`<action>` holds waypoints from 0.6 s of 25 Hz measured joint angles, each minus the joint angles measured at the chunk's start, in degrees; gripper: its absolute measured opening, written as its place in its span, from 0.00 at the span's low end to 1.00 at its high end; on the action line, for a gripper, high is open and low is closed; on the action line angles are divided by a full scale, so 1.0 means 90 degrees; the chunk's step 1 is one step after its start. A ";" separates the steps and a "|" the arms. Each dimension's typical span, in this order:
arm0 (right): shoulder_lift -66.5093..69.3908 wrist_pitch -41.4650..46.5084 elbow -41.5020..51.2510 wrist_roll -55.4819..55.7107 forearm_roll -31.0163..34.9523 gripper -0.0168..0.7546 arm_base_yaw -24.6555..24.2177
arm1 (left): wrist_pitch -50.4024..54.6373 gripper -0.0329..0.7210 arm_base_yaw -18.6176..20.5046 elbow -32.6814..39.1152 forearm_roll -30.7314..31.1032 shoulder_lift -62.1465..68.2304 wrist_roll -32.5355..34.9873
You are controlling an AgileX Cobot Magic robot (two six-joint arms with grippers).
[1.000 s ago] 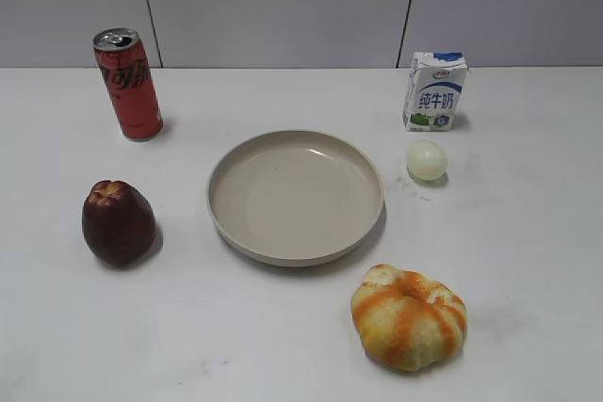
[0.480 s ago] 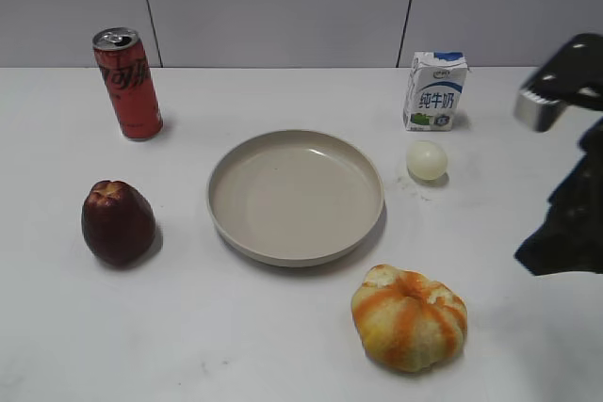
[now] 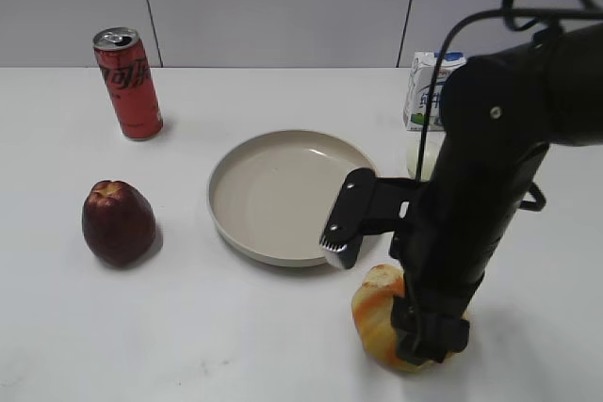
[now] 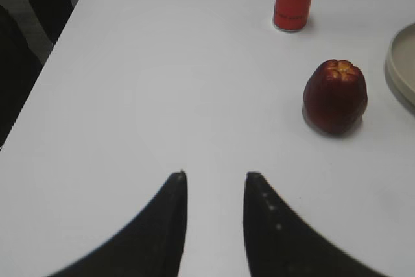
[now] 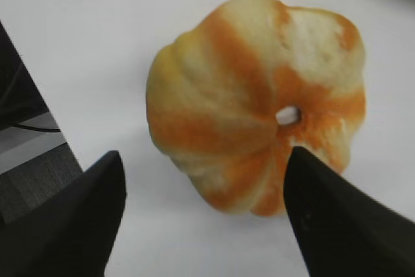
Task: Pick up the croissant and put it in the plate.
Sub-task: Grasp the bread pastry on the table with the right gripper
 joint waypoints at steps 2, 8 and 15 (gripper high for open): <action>0.0283 -0.0251 0.0000 -0.0006 -0.0040 0.76 0.0096 | 0.0000 0.35 0.0000 0.0000 0.0000 0.0000 0.0000; 0.0592 -0.0496 -0.0034 -0.0006 -0.0366 0.56 0.0143 | 0.0000 0.35 0.0000 0.0000 0.0000 0.0000 0.0000; 0.0517 -0.0095 -0.0190 -0.0006 -0.0579 0.19 0.0143 | 0.0000 0.35 0.0000 0.0000 0.0000 0.0000 0.0000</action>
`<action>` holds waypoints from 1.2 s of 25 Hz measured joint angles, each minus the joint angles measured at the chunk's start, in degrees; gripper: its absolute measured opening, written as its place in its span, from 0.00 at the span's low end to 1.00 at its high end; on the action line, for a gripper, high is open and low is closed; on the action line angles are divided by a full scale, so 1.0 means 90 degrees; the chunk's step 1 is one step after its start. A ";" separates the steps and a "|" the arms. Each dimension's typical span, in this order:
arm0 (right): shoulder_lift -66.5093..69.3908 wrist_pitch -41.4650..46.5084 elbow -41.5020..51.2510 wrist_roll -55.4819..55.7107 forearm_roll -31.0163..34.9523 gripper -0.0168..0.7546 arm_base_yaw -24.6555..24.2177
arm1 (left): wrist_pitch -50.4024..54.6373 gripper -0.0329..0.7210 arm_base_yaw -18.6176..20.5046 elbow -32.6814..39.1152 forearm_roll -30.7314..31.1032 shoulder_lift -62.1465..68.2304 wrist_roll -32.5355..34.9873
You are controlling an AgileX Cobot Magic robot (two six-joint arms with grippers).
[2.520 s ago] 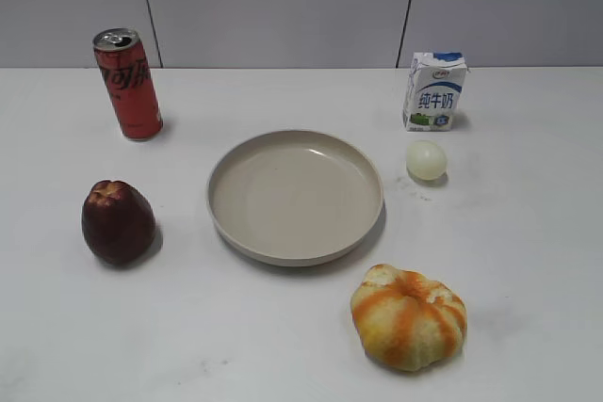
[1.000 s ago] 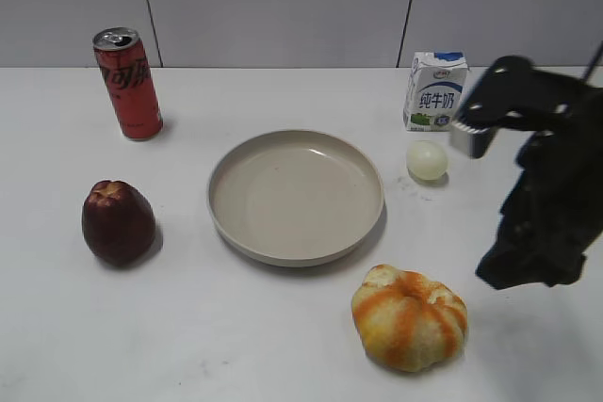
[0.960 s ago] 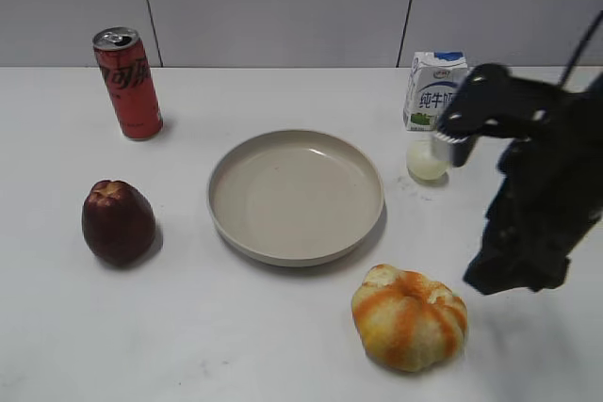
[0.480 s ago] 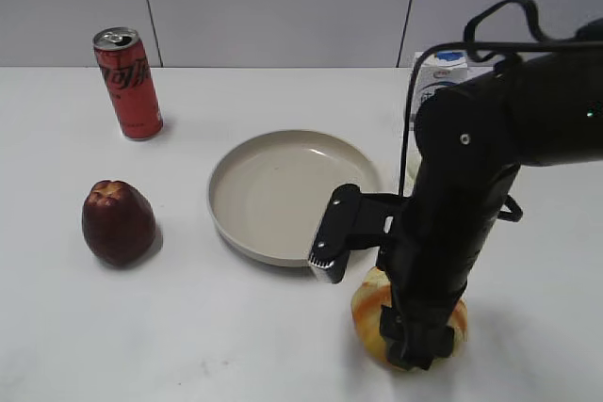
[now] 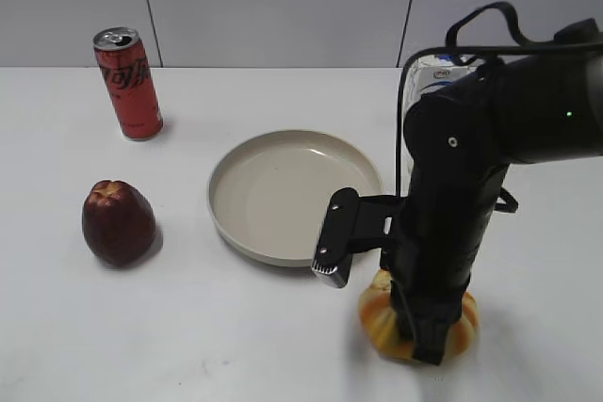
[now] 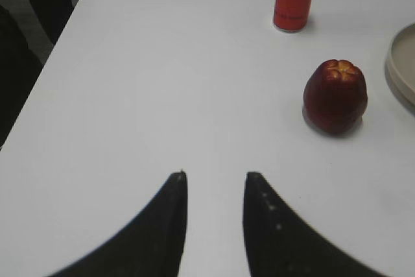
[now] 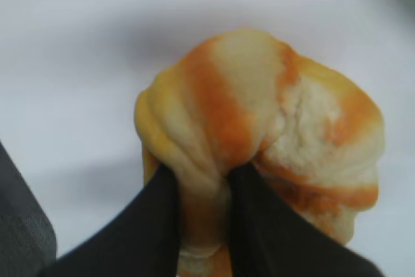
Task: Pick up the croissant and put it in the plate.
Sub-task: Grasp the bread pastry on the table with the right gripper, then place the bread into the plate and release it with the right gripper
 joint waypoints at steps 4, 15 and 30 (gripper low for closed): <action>-0.0540 0.0642 -0.0516 -0.0010 -0.0252 0.19 0.0000 | 0.0000 0.35 0.0000 0.0000 0.0000 0.0000 0.0000; 0.0245 0.0772 -0.3423 -0.2038 -0.0050 0.19 0.0000 | 0.0000 0.35 0.0000 0.0000 0.0000 0.0000 0.0000; 0.2600 0.1228 -0.4982 -0.2285 -0.0121 0.26 0.0000 | 0.0000 0.35 0.0000 0.0000 0.0000 0.0000 0.0000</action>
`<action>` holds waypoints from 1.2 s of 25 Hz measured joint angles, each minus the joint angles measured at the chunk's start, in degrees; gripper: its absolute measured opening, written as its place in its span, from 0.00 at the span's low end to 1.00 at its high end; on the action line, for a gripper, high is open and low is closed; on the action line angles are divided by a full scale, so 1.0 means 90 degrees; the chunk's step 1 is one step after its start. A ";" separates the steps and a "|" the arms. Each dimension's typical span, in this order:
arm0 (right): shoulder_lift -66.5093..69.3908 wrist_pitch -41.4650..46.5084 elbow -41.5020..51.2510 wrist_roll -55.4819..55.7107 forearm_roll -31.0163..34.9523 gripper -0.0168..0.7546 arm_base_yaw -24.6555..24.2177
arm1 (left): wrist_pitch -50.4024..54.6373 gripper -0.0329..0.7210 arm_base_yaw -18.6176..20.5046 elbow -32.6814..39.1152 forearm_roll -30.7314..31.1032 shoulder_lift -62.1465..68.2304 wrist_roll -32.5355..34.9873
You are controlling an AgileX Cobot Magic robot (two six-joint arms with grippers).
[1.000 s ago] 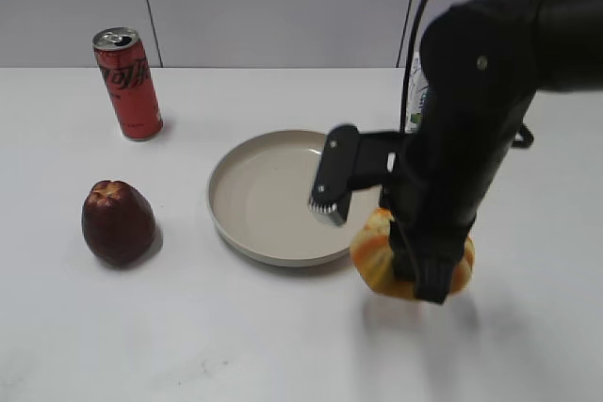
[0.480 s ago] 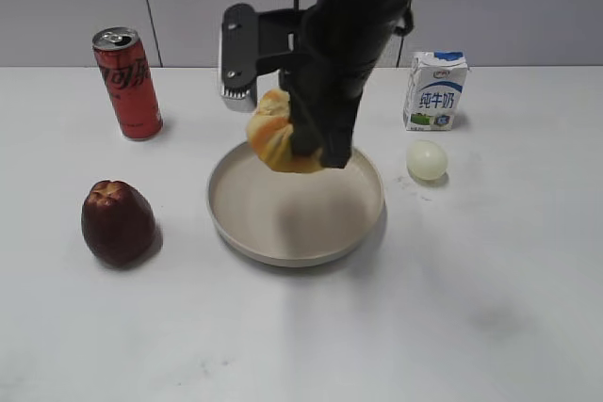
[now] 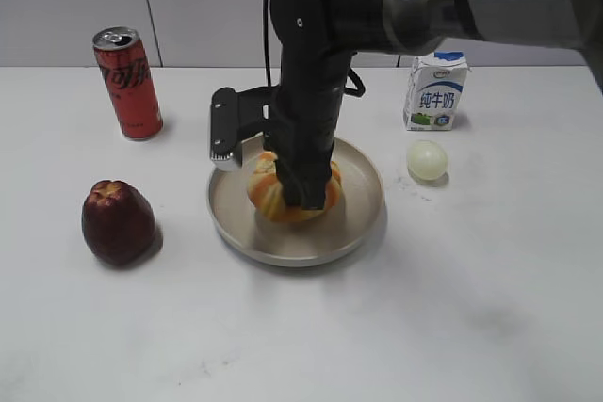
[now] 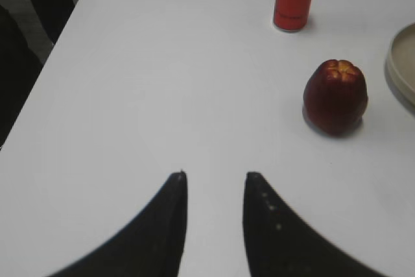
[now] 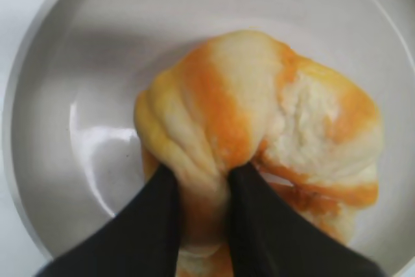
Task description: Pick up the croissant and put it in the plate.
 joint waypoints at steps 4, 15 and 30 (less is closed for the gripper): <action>0.0000 0.0002 -0.0005 0.0135 -0.0008 0.63 0.0000 | 0.0000 0.35 0.0000 0.0000 0.0000 0.0000 0.0000; -0.0927 0.0053 -0.0005 0.1216 -0.0442 0.81 -0.0106 | 0.0000 0.35 0.0000 0.0000 0.0000 0.0000 0.0000; -0.2079 0.1383 0.0047 0.5840 -0.0819 0.79 -0.3272 | 0.0000 0.35 0.0000 0.0000 0.0000 0.0000 0.0000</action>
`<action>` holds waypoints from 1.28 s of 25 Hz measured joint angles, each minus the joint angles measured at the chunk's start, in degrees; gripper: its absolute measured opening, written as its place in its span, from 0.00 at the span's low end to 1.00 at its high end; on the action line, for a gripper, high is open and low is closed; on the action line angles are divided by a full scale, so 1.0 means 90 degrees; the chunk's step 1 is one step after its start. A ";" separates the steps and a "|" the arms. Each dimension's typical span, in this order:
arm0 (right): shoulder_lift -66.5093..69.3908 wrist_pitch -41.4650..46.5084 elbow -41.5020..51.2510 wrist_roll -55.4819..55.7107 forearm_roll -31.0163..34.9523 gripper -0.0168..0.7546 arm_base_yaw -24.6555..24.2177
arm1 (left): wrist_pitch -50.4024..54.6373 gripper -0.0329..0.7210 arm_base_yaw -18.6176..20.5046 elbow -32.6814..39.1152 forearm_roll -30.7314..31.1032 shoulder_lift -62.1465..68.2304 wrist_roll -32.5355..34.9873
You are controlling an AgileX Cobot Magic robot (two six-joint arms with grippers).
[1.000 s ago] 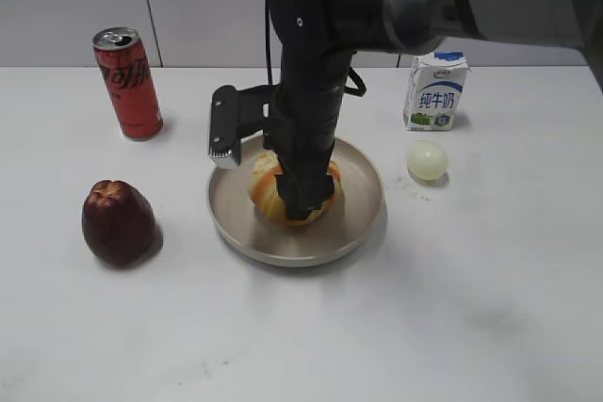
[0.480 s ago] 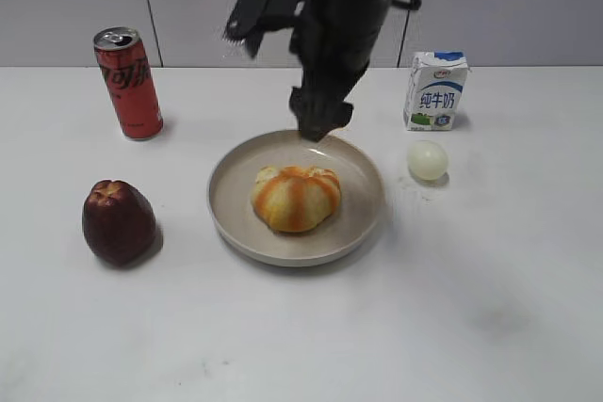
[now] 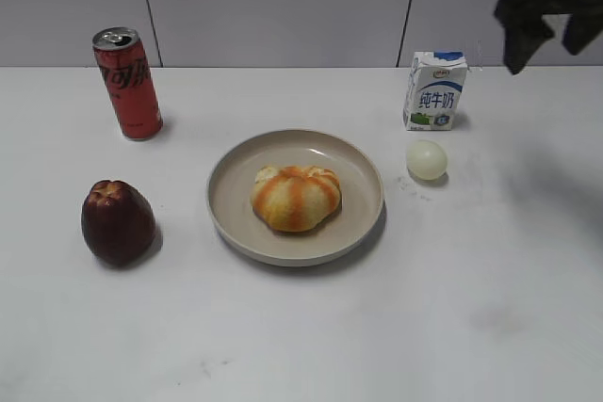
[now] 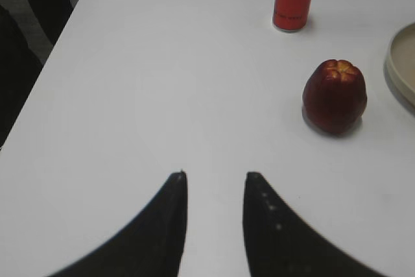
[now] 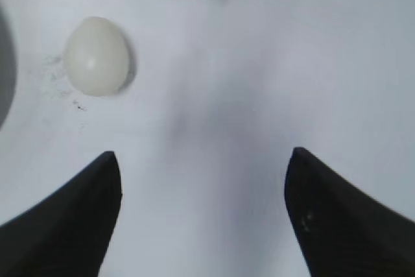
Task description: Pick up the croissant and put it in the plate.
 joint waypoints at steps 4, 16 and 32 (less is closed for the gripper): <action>-0.0591 0.0001 0.0387 -0.0113 0.0377 0.79 -0.1014 | 0.0000 0.35 0.0000 0.0000 0.0000 0.0000 0.0000; -0.4257 -0.0666 0.4409 -0.0479 0.1132 0.79 -0.1718 | 0.0000 0.35 0.0000 0.0000 0.0000 0.0000 0.0000; -0.9795 -0.0848 0.7814 -0.0729 0.1273 0.78 -0.1718 | 0.0000 0.35 0.0000 0.0000 0.0000 0.0000 0.0000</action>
